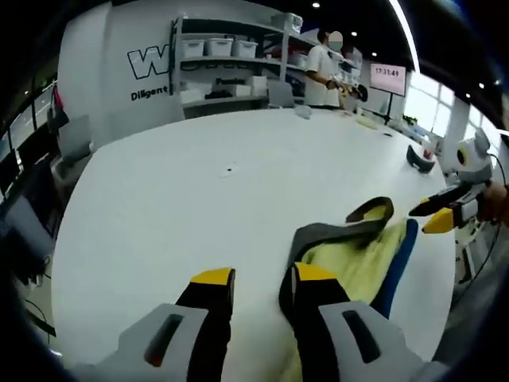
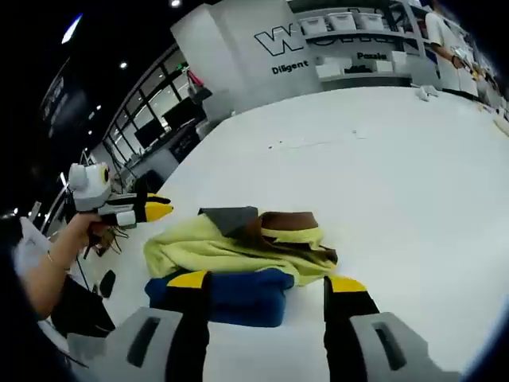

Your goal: Fold the garment on the visible template until the final outline fits inside the template.

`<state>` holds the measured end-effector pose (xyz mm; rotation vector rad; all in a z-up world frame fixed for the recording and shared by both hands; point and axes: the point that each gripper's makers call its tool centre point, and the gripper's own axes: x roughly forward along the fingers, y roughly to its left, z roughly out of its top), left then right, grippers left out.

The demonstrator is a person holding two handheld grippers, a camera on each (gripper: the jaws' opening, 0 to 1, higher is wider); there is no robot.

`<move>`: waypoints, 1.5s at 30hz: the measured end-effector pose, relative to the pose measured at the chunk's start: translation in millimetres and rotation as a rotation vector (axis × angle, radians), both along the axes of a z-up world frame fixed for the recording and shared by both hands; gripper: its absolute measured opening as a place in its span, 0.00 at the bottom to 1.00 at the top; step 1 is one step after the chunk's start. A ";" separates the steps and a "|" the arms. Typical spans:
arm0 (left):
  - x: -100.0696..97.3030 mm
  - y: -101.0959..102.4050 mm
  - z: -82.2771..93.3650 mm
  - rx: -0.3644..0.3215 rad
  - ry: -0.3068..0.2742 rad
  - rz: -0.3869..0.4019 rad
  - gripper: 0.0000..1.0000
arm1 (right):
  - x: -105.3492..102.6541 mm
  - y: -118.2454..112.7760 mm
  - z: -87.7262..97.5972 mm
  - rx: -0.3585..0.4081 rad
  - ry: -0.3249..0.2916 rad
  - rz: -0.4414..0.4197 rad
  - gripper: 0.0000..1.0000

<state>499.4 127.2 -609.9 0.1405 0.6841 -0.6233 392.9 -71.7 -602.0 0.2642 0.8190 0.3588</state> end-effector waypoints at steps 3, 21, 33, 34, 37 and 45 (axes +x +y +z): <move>-3.3 -7.2 -14.8 0.032 0.012 -0.043 0.32 | -3.9 7.5 -5.6 0.002 0.033 -0.021 0.61; 5.2 -23.6 -47.1 -0.003 0.077 -0.087 0.01 | -0.3 47.9 -44.0 -0.109 0.090 -0.185 0.54; 5.3 -6.1 -35.9 0.018 0.062 -0.044 0.01 | -2.0 22.2 -46.5 -0.218 0.045 -0.156 0.00; 5.2 -1.3 -34.5 0.030 0.056 -0.032 0.01 | -3.9 16.8 -47.4 -0.244 0.042 -0.140 0.00; 3.7 6.2 -31.8 0.034 0.050 -0.023 0.01 | -6.7 7.8 -48.4 -0.249 0.053 -0.141 0.00; -3.9 32.2 -25.8 0.050 0.052 0.042 0.01 | -4.4 -25.5 -39.7 -0.369 0.030 -0.111 0.00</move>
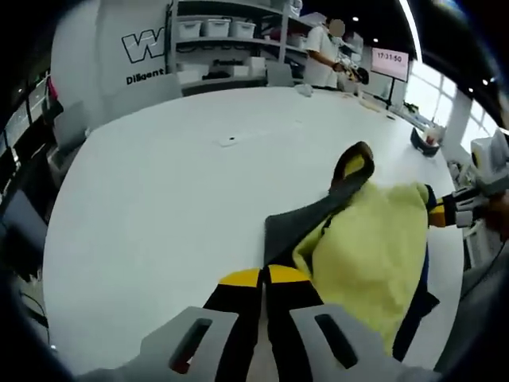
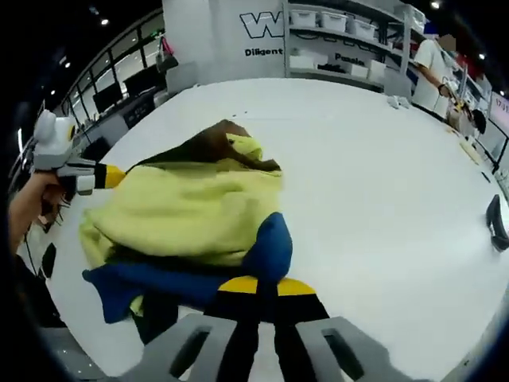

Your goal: Fold the garment on the visible template until the final outline fits inside the template.

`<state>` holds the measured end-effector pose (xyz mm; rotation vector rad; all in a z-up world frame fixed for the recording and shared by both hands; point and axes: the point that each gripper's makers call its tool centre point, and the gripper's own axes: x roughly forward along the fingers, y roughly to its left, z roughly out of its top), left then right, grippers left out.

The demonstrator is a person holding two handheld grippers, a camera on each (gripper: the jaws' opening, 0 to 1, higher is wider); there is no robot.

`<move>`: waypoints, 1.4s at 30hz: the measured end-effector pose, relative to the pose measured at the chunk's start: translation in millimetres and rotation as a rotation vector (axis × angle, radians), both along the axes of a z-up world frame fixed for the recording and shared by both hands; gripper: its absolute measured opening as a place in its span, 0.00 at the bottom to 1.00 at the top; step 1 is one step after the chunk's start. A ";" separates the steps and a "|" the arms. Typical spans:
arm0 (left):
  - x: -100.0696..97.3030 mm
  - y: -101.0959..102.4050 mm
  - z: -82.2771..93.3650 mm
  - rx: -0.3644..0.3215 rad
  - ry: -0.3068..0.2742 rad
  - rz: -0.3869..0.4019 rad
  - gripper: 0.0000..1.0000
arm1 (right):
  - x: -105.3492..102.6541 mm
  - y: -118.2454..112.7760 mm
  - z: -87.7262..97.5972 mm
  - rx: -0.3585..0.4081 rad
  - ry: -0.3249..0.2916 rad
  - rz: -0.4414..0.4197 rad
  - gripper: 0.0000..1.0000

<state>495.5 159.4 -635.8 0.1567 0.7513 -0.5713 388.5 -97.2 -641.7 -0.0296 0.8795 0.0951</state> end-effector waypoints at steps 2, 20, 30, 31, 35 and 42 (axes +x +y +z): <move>-3.7 8.1 1.3 0.012 0.003 0.017 0.01 | 2.2 -10.2 3.9 -0.055 -0.004 0.030 0.00; -14.8 65.7 32.5 0.071 -0.036 0.155 0.01 | 41.7 -80.8 31.8 -0.241 -0.058 0.068 0.00; -12.7 63.3 36.8 0.027 -0.065 0.216 0.19 | 70.6 -66.7 48.1 -0.055 -0.176 0.038 0.03; -16.6 61.4 34.3 0.015 -0.045 0.215 0.26 | 69.2 -64.9 48.0 -0.033 -0.176 0.032 0.07; -29.9 56.7 23.8 -0.013 -0.011 0.248 0.33 | 54.1 -58.2 35.9 0.055 -0.123 -0.023 0.28; -55.1 46.9 6.8 -0.077 0.038 0.295 0.40 | 26.3 -41.9 9.1 0.119 -0.068 -0.061 0.39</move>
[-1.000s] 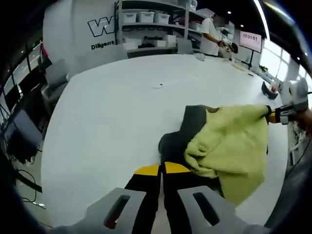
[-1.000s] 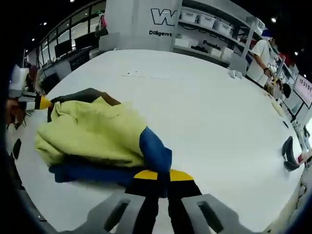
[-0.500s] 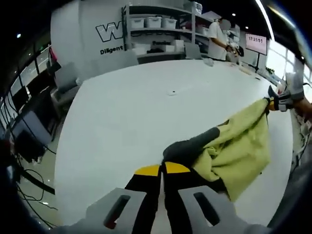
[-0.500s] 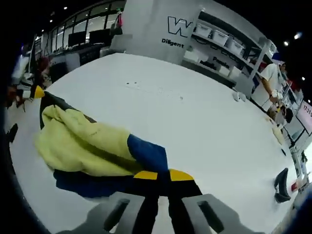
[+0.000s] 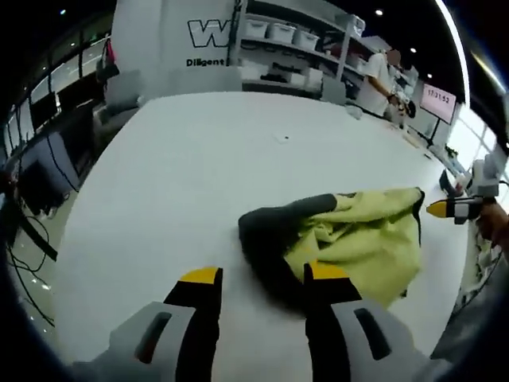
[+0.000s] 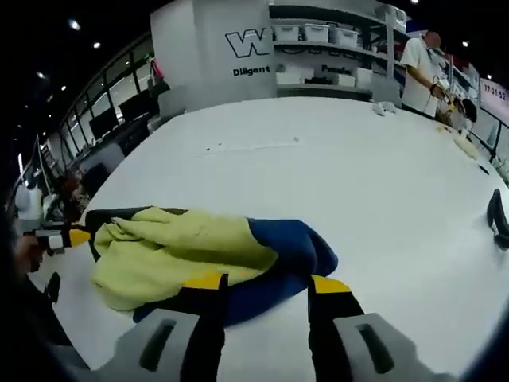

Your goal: Fold the garment on the visible template until the final outline fits inside the template.

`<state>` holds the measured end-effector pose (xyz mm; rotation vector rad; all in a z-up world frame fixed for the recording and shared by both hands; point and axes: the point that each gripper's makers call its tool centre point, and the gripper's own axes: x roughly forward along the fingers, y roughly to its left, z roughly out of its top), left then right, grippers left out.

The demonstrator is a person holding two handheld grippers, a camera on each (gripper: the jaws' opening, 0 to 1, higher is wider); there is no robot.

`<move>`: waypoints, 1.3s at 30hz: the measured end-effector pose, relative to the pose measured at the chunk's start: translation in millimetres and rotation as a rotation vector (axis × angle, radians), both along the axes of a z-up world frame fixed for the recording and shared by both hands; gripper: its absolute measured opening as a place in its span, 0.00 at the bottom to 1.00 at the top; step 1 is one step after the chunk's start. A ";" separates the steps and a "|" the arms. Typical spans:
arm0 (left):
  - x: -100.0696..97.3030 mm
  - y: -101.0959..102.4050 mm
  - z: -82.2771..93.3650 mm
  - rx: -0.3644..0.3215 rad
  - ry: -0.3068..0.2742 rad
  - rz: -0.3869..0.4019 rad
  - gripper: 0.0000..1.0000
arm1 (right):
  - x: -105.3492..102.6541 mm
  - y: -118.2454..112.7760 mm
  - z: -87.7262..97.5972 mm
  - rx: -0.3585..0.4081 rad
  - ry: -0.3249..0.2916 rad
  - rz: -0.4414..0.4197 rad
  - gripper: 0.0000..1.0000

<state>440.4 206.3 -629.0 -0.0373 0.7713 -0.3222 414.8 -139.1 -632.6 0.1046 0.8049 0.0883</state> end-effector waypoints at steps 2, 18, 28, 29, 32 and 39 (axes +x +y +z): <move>-7.5 -2.9 -6.1 0.005 0.016 -0.004 0.40 | -6.0 6.8 -8.0 0.029 0.019 -0.005 0.39; -18.8 -21.9 -31.1 -0.041 0.049 0.052 0.22 | -26.0 44.1 -42.4 0.066 0.087 -0.082 0.35; -14.1 -20.5 -44.1 0.020 0.037 0.071 0.01 | -20.4 45.8 -41.2 -0.061 0.040 -0.051 0.09; -13.9 -21.2 -43.5 0.022 0.038 0.069 0.01 | -19.7 44.4 -41.0 -0.081 0.033 -0.040 0.08; -13.7 -21.2 -43.6 0.037 0.036 0.057 0.01 | -21.2 42.9 -41.7 -0.083 0.039 -0.032 0.00; -17.2 -15.4 -34.8 0.027 0.027 0.047 0.00 | -25.8 30.2 -38.3 -0.127 0.024 0.019 0.00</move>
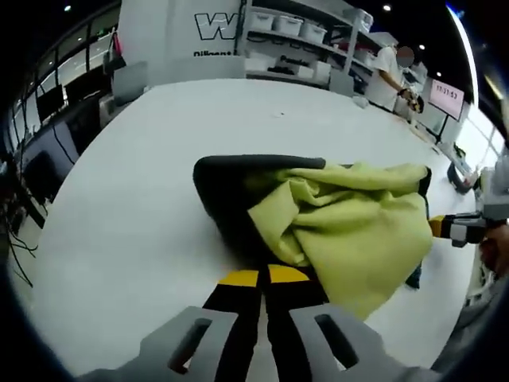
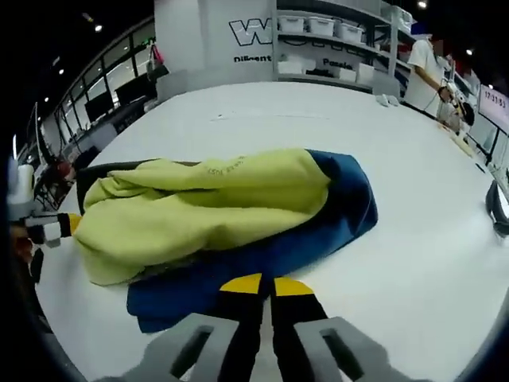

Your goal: Fold the garment on the visible template until the final outline fits inside the template.

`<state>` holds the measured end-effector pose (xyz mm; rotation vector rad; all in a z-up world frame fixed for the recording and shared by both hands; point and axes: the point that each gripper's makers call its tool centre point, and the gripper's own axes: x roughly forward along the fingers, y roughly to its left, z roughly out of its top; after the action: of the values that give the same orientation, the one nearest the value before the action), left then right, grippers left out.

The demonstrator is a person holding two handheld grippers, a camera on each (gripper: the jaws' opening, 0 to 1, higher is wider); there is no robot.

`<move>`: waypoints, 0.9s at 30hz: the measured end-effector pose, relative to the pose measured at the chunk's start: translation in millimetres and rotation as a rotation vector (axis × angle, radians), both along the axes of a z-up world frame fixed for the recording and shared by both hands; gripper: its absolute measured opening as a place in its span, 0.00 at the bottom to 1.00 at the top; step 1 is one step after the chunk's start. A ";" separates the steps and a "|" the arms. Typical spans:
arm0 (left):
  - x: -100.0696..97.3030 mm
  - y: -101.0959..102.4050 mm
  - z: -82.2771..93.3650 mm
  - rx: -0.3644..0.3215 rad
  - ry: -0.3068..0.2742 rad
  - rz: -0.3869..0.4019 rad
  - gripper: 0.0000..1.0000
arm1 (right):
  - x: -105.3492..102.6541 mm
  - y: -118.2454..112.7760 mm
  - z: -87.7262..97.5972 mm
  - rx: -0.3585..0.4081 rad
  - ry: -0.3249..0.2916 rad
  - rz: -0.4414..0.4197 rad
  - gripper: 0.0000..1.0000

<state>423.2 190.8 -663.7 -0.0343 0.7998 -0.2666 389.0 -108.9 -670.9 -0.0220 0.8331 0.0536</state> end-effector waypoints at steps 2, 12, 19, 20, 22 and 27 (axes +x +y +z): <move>-0.5 2.2 2.5 0.001 -0.003 0.002 0.00 | -1.5 -5.7 1.5 -0.008 -0.003 -0.001 0.00; -1.5 24.2 20.5 0.042 -0.020 -0.005 0.00 | -4.3 -86.2 7.2 -0.135 0.006 -0.047 0.00; -0.7 43.2 22.8 0.072 -0.003 -0.016 0.00 | 8.8 -131.8 13.1 -0.201 0.016 -0.046 0.00; -0.4 46.3 22.3 0.085 0.000 -0.022 0.00 | 9.6 -133.6 13.2 -0.205 0.019 -0.042 0.00; -0.2 52.1 22.9 0.108 0.007 -0.030 0.00 | 15.3 -142.1 15.6 -0.209 0.021 -0.042 0.00; 0.1 65.7 25.8 0.138 0.019 -0.029 0.00 | 32.0 -158.3 18.1 -0.223 0.029 -0.022 0.00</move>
<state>423.2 256.5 -637.9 0.1045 0.8366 -0.2381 421.0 -267.2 -652.8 -0.2220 0.8652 -0.0596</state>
